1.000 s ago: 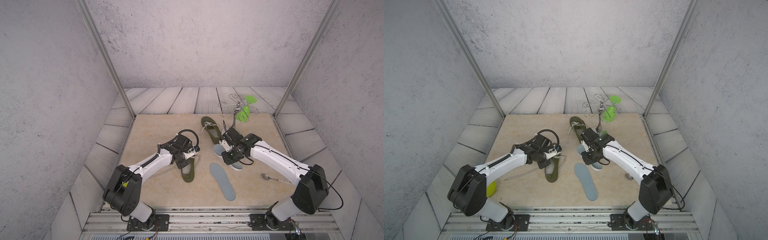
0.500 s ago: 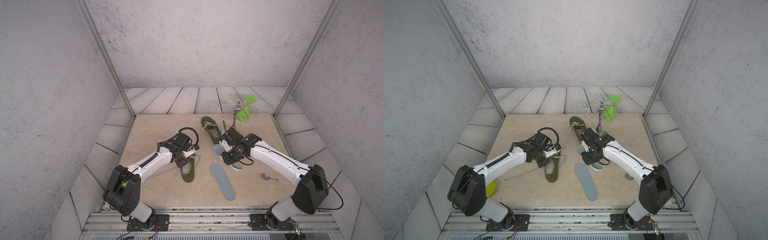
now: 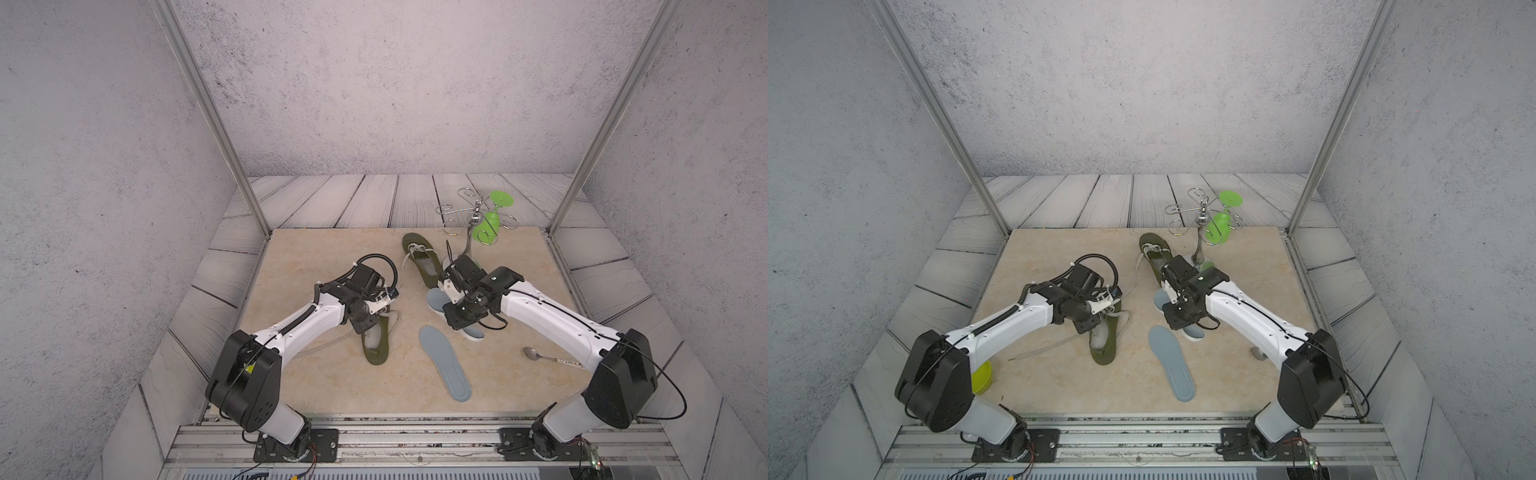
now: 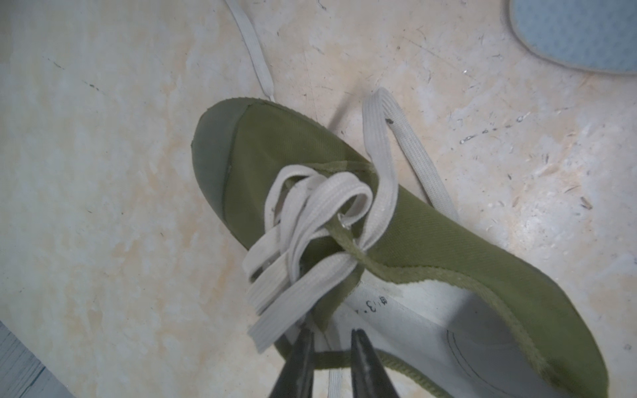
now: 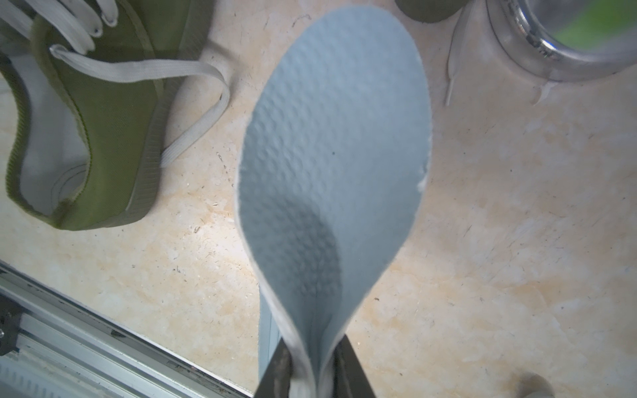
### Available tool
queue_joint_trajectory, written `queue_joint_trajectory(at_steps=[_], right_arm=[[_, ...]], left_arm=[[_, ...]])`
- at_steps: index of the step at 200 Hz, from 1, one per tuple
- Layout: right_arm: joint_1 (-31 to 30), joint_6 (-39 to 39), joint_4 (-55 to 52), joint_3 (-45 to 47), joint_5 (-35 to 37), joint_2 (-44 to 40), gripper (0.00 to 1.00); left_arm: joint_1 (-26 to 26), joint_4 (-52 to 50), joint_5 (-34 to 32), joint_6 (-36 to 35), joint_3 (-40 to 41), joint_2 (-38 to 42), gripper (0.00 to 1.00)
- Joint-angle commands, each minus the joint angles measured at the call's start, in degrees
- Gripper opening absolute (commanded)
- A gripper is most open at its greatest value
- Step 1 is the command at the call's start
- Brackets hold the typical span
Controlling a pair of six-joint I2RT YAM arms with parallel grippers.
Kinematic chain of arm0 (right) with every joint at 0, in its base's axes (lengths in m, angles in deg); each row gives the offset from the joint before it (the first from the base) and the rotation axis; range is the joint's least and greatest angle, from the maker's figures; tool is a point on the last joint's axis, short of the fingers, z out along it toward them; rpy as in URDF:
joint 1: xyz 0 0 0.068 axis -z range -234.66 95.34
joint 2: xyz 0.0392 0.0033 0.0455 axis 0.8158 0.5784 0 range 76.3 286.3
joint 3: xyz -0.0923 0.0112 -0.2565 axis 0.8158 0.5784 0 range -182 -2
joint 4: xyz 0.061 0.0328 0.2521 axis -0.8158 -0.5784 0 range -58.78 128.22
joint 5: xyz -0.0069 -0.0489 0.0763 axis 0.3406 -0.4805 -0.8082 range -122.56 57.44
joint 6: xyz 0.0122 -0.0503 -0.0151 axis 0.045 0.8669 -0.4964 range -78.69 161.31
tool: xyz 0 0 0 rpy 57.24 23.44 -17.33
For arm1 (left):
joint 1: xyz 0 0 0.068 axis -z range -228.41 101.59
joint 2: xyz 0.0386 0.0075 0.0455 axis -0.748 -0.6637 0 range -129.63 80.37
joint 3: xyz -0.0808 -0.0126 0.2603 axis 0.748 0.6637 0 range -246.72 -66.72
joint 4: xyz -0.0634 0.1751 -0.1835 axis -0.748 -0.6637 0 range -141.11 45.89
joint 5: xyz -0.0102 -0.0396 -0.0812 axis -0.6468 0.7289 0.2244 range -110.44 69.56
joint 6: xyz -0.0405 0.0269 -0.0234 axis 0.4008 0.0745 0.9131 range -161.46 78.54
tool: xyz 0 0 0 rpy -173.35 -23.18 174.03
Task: Insert the insole into the shoe
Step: Pick up the shoe at the center of the board.
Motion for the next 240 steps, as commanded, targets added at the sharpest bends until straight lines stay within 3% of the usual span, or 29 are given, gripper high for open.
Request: queue_joint_trajectory(at_steps=[1, 34, 60, 98, 115, 161, 240], right_arm=[[0.27, -0.64, -1.07, -1.42, -0.68, -1.08, 0.22], [0.27, -0.72, -1.05, -1.42, -0.95, -0.87, 0.22], [0.27, -0.64, -1.07, -1.42, -0.87, -0.97, 0.22], [0.34, -0.7, -1.03, -1.59, -1.03, -0.77, 0.22], [0.27, -0.8, -0.92, -1.69, -1.21, -0.86, 0.22], [0.32, -0.65, -1.07, -1.85, -1.33, -0.71, 0.22], [0.36, -0.37, -1.25, -1.82, -1.57, -0.27, 0.22]], left_arm=[[0.34, 1.08, 0.92, -0.89, -1.35, -1.84, 0.23], [0.42, 2.27, 1.21, -0.77, -1.76, -4.48, 0.24], [1.07, 3.78, -3.93, 0.7, -2.04, -5.2, 0.21], [1.98, 3.06, -8.43, 5.38, -4.94, -4.62, 0.0], [2.09, 3.14, -8.52, 4.87, -4.78, -4.06, 0.0], [2.09, 2.1, -4.22, 4.87, -5.15, -4.6, 0.16], [2.77, -0.81, -0.14, 4.37, -7.96, -7.22, 0.17]])
